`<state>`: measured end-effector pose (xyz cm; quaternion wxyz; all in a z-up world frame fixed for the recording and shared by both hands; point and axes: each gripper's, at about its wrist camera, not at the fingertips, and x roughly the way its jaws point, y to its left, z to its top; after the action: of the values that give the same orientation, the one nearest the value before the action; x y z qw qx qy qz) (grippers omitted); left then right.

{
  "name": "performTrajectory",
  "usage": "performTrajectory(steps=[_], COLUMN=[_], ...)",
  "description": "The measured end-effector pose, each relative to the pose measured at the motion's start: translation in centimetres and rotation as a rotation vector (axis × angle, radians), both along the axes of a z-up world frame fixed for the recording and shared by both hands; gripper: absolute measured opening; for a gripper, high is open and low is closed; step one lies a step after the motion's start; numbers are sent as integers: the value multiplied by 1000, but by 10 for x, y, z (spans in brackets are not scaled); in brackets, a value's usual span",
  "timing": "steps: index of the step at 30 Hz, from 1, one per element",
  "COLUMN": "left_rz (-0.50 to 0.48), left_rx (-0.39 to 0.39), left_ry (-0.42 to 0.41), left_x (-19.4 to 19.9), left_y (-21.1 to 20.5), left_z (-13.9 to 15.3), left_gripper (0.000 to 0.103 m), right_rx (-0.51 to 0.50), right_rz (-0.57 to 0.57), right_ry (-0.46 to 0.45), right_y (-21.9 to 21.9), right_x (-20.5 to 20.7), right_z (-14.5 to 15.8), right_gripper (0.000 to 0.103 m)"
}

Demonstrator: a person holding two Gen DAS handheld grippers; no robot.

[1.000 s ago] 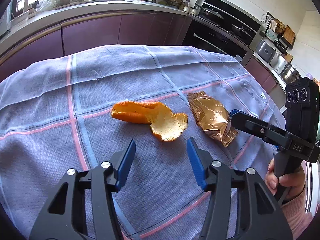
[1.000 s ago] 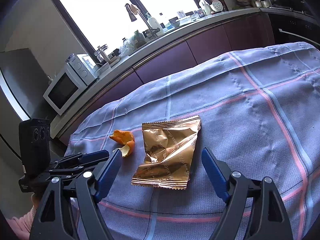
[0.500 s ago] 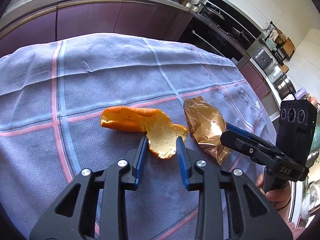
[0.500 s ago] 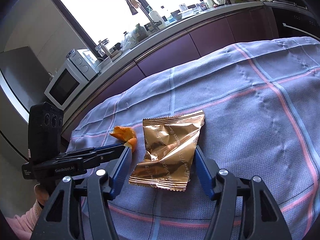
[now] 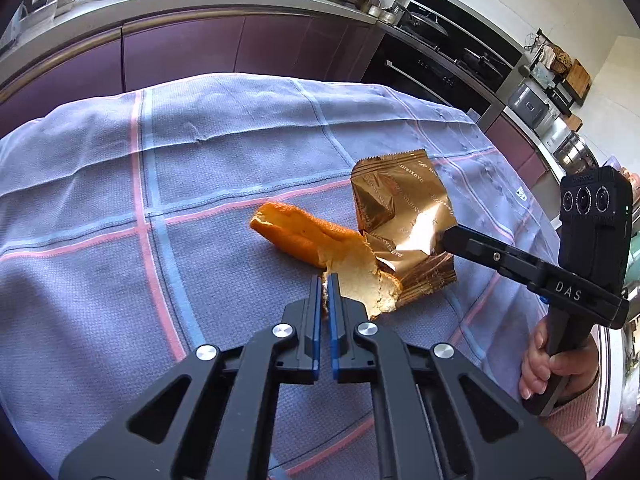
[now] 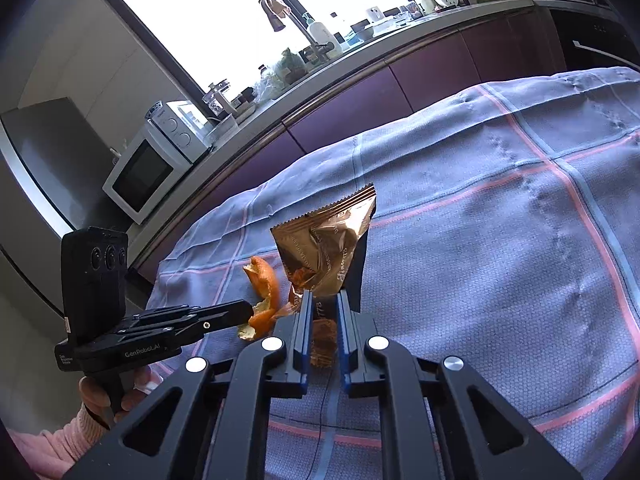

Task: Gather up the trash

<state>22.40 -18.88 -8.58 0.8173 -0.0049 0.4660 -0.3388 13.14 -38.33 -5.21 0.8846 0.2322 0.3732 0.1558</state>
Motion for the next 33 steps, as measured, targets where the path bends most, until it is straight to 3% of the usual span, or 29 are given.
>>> performTrajectory(steps=[4, 5, 7, 12, 16, 20, 23, 33], left_rz=[-3, -1, 0, -9, -16, -15, -4, 4], left_rx=[12, 13, 4, 4, -4, -13, -9, 42], left_ry=[-25, -24, -11, 7, 24, 41, 30, -76], left_x=[-8, -10, -12, -17, -16, -15, -16, -37], left_y=[11, 14, 20, 24, 18, 13, 14, 32], left_z=[5, 5, 5, -1, -5, -9, -9, 7], left_gripper=[6, 17, 28, 28, 28, 11, 6, 4], right_rx=[3, 5, 4, 4, 2, -2, -2, 18], right_rz=[4, 7, 11, 19, 24, 29, 29, 37], right_ry=[-4, -5, -4, -3, -1, 0, -4, -43], right_y=[2, 2, 4, 5, 7, 9, 9, 16], right_x=[-3, -4, -5, -4, -4, -3, -3, -10], right_z=[1, 0, 0, 0, 0, 0, 1, 6], right_gripper=[9, 9, 9, 9, 9, 9, 8, 2])
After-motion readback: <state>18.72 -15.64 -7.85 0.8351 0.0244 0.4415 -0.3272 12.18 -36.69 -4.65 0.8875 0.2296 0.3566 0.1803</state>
